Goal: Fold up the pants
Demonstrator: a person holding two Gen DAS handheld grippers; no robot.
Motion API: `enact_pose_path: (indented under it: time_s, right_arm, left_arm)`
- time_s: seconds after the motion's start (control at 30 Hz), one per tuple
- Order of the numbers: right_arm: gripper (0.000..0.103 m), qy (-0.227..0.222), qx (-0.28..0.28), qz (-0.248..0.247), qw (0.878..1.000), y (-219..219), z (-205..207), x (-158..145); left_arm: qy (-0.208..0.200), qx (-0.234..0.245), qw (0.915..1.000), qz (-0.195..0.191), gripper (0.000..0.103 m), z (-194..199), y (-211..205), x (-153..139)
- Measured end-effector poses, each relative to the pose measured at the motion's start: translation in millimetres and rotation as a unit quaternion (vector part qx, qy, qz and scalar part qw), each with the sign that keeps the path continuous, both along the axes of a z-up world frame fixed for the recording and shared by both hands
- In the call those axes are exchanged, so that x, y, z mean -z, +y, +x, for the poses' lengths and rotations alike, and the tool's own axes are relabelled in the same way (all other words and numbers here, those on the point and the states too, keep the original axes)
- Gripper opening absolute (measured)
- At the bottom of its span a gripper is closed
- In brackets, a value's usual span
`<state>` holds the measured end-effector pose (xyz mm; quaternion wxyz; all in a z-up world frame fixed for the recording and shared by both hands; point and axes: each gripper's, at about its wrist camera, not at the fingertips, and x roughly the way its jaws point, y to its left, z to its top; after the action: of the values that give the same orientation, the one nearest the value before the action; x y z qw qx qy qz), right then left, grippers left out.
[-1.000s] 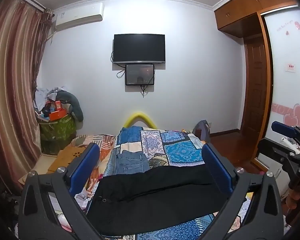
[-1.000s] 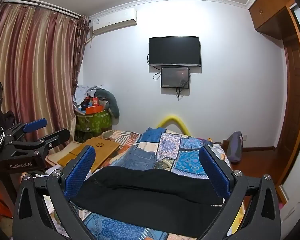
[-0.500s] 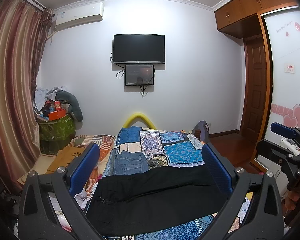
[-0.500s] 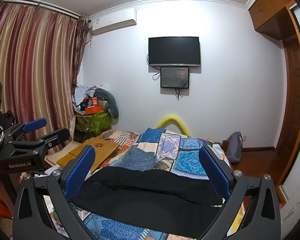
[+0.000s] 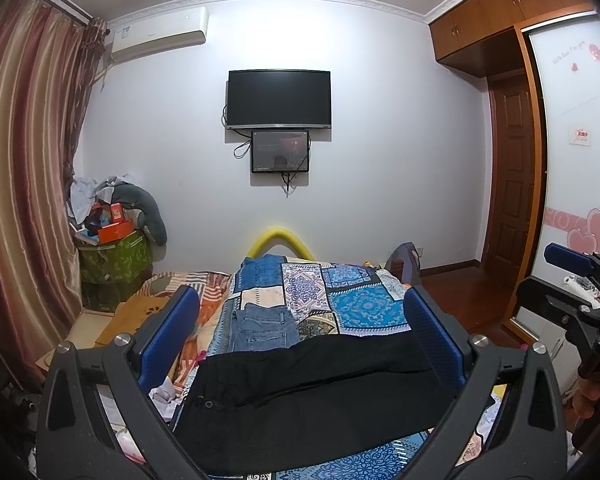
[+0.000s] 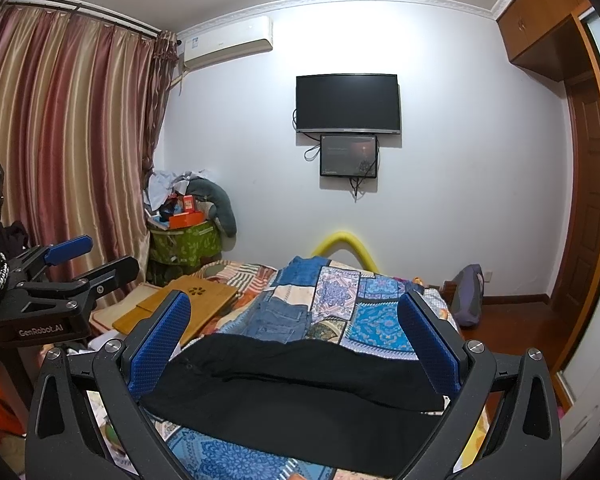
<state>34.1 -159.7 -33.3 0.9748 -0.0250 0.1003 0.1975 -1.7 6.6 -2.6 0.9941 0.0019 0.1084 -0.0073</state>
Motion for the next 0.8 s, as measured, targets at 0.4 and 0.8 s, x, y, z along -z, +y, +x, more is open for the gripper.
enact_pose_path:
  time_s: [0.4,0.8]
  right_arm:
    - [0.103,0.002,-0.001,-0.001,1.0,1.2,0.4,6.4]
    - [0.103,0.005,0.0,0.001,1.0,0.4,-1.4,6.7]
  left_arm:
    - [0.002,0.001,1.0,-0.003,0.103,2.8,-0.4,-3.6]
    - [0.003,0.004,1.0,-0.003,0.103,4.6,-1.6,-3.4]
